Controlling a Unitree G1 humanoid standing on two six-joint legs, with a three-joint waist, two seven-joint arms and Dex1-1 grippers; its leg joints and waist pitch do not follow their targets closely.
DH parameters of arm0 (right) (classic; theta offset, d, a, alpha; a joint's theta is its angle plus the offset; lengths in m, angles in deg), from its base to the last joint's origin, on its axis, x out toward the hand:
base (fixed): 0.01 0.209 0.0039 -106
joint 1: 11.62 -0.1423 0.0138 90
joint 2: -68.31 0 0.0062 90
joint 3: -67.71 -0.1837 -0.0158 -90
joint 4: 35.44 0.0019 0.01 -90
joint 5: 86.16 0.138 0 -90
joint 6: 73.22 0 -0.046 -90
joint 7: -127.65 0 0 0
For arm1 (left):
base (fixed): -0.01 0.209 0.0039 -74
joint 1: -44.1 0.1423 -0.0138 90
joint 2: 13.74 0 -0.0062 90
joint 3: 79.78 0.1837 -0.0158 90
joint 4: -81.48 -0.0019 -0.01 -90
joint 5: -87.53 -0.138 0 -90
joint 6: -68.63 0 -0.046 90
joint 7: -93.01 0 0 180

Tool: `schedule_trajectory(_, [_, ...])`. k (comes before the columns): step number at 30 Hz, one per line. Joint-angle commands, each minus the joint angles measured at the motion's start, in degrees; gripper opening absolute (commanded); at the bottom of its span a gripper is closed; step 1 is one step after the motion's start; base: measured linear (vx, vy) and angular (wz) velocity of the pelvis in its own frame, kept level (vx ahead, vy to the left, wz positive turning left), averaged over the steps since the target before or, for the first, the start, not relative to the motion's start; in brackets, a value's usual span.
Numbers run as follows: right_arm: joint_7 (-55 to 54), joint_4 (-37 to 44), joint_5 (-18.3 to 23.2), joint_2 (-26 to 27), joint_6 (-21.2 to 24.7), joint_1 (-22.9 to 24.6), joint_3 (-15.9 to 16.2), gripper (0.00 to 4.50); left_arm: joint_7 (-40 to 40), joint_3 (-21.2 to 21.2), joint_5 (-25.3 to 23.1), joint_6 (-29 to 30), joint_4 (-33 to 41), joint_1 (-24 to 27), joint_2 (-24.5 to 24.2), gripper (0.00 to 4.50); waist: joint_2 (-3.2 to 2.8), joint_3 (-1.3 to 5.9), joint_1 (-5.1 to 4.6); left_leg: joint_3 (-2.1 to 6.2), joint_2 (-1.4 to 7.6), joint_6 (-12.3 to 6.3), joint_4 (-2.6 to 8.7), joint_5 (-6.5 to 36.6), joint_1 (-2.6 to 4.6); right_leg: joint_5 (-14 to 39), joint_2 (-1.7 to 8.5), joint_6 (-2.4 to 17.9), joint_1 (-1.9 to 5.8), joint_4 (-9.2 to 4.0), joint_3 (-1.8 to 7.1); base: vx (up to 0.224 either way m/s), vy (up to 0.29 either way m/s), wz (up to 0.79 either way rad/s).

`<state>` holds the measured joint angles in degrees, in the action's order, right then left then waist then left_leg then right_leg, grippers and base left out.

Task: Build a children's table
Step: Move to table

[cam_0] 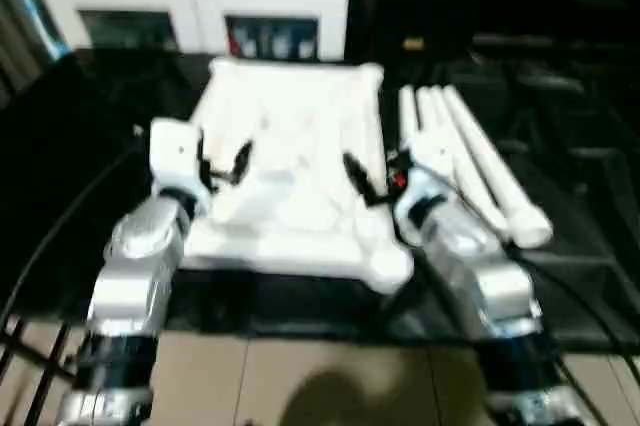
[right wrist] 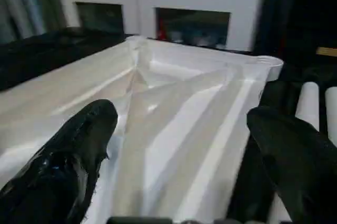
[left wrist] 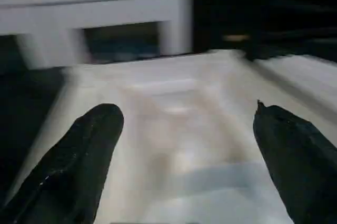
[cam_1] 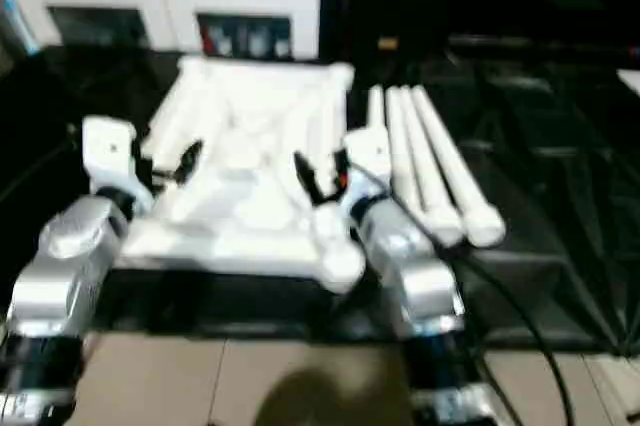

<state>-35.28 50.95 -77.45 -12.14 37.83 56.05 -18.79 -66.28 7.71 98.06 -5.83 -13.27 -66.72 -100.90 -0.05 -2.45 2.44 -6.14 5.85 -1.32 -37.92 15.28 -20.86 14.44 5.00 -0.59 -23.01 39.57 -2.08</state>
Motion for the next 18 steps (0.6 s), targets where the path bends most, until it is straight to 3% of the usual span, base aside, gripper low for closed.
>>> schedule_trajectory(1, [5.0,2.6,1.6,-1.6,1.3,-0.3,0.6,4.5,7.4,1.7,3.2,0.7,1.2,-0.5,-1.9,4.46,1.03,4.31,2.14,0.93,2.68,-3.22,2.68,-10.3,-2.6,-23.9,6.4,7.7,6.51,-4.66,5.02,0.031,-0.104,0.04])
schedule_trajectory(2, [7.8,3.6,2.1,-3.4,1.6,0.0,1.4,4.5,11.7,2.5,4.8,0.5,1.3,-0.7,-2.7,4.46,0.11,4.41,1.68,0.81,3.01,-0.95,3.46,-16.5,-1.9,-34.8,3.46,8.5,5.48,-3.16,3.12,0.023,-0.084,-0.01])
schedule_trajectory(3, [8.7,3.9,2.2,-4.1,1.7,0.1,1.7,4.5,12.9,2.8,5.1,1.1,1.1,-0.9,-3.1,4.46,-0.1,4.54,1.41,0.73,3.21,-0.84,3.43,-18.1,-1.57,-38.1,2.76,8.8,5.06,-2.88,2.71,-0.003,-0.056,-0.01])
schedule_trajectory(4, [11.0,4.6,2.5,-5.8,1.8,0.3,2.4,4.5,15.6,4.0,4.9,1.5,0.1,-1.6,-4.0,4.46,-0.64,4.31,1.05,0.67,3.68,0.07,3.82,-16.3,-1.14,-35.9,2.24,10.2,4.82,-3.26,2.15,-0.003,-0.056,-0.01])
schedule_trajectory(5, [13.0,5.1,2.8,-7.3,2.1,0.5,2.9,4.5,17.6,5.0,4.5,1.6,-1.0,-2.3,-4.8,4.46,-0.9,4.11,0.94,0.81,4.06,0.57,4.17,-13.9,-1.04,-31.9,2.26,11.0,4.81,-3.64,2.04,0.0,0.0,0.0])
schedule_trajectory(6, [14.9,5.8,3.1,-8.9,2.5,0.8,3.3,4.5,19.8,5.9,4.5,1.8,-2.0,-3.0,-5.4,4.46,-1.0,3.67,0.82,0.79,4.81,1.37,4.89,-7.3,-0.57,-20.8,2.34,12.6,4.68,-4.63,2.02,0.0,0.0,0.0])
schedule_trajectory(7, [17.1,6.5,3.9,-10.6,3.3,1.1,3.4,4.5,22.5,7.2,4.1,1.5,-3.2,-3.8,-6.2,4.46,-1.49,3.29,0.86,0.65,5.33,2.38,5.56,-1.5,-0.02,-10.7,2.43,13.8,4.74,-5.73,1.98,0.0,0.0,0.0])
schedule_trajectory(8, [18.9,7.2,4.6,-11.9,3.8,1.4,3.5,4.5,24.9,8.1,4.1,1.4,-3.9,-4.3,-6.7,4.46,-1.44,3.16,0.85,0.4,6.23,2.77,6.0,2.0,0.75,-6.0,2.78,15.4,4.23,-6.12,2.13,0.0,0.0,0.0])
schedule_trajectory(9, [20.8,8.0,5.3,-13.5,4.3,1.7,3.5,4.5,27.5,9.2,4.4,1.8,-4.6,-5.0,-7.2,4.46,-1.74,2.87,0.74,0.12,6.11,2.67,6.23,3.4,0.63,-3.5,2.62,15.5,4.31,-6.53,2.12,-0.065,0.016,0.11])
schedule_trajectory(10, [24.4,9.4,6.3,-16.7,5.4,2.1,3.6,4.5,32.2,11.8,3.6,0.0,-6.3,-6.1,-8.5,4.46,-1.54,2.51,1.04,-0.57,6.49,3.11,6.53,7.6,1.27,2.5,2.62,15.3,3.64,-7.31,2.3,-0.065,0.016,0.11])
schedule_trajectory(11, [24.5,9.4,6.3,-16.8,5.4,2.1,3.6,4.5,32.3,11.9,3.5,-0.2,-6.4,-6.1,-8.5,4.46,-1.3,2.14,1.0,-0.97,6.62,3.69,6.78,10.7,1.43,7.6,2.8,15.0,3.38,-7.6,2.66,-0.064,0.015,0.12])
schedule_trajectory(12, [25.7,9.9,6.5,-17.9,5.7,2.3,3.7,4.5,33.7,13.0,2.8,-1.5,-7.1,-6.5,-9.0,4.3,-2.06,1.84,0.87,-1.1,6.45,4.16,6.91,12.3,1.35,10.9,2.84,14.7,3.3,-7.92,2.76,-0.056,0.014,0.03])
schedule_trajectory(13, [28.9,11.1,6.4,-20.9,6.2,2.9,4.2,4.5,37.6,15.1,1.6,-4.9,-9.9,-7.3,-9.9,4.19,-1.93,1.46,0.65,-1.3,6.37,4.99,7.16,16.0,1.61,19.0,2.9,12.6,3.24,-8.94,2.72,-0.056,0.014,0.03])
schedule_trajectory(14, [29.1,11.2,6.4,-21.1,6.3,3.0,4.3,4.5,37.9,15.3,1.5,-5.1,-10.1,-7.4,-10.0,4.11,-1.64,1.94,0.7,-1.14,6.61,5.37,7.24,15.0,1.51,20.2,3.24,11.1,3.6,-8.76,2.95,0.0,0.0,0.0])
schedule_trajectory(15, [31.4,12.5,6.4,-23.7,6.8,3.7,4.8,4.5,42.0,17.3,0.0,-8.2,-13.3,-8.1,-10.8,4.11,-2.66,2.09,0.72,-1.09,6.54,5.29,7.2,13.6,1.42,18.7,3.24,11.1,3.55,-8.7,3.01,0.0,0.0,0.0])
schedule_trajectory(16, [32.3,13.1,6.5,-24.8,7.2,4.1,5.1,4.5,44.1,18.4,-1.0,-9.8,-15.5,-8.7,-11.2,4.06,-2.2,2.09,0.64,-1.35,6.47,4.28,7.1,10.4,1.05,14.7,2.98,11.3,3.6,-8.91,3.18,0.0,0.0,0.0])
schedule_trajectory(18, [33.1,14.0,6.6,-26.2,7.9,4.7,5.4,4.5,47.2,19.1,-1.4,-11.6,-19.1,-9.7,-11.1,3.81,-2.54,2.31,0.52,-1.29,6.43,3.91,7.02,8.5,0.53,13.1,3.1,12.0,3.95,-8.44,3.03,0.0,0.0,0.0])
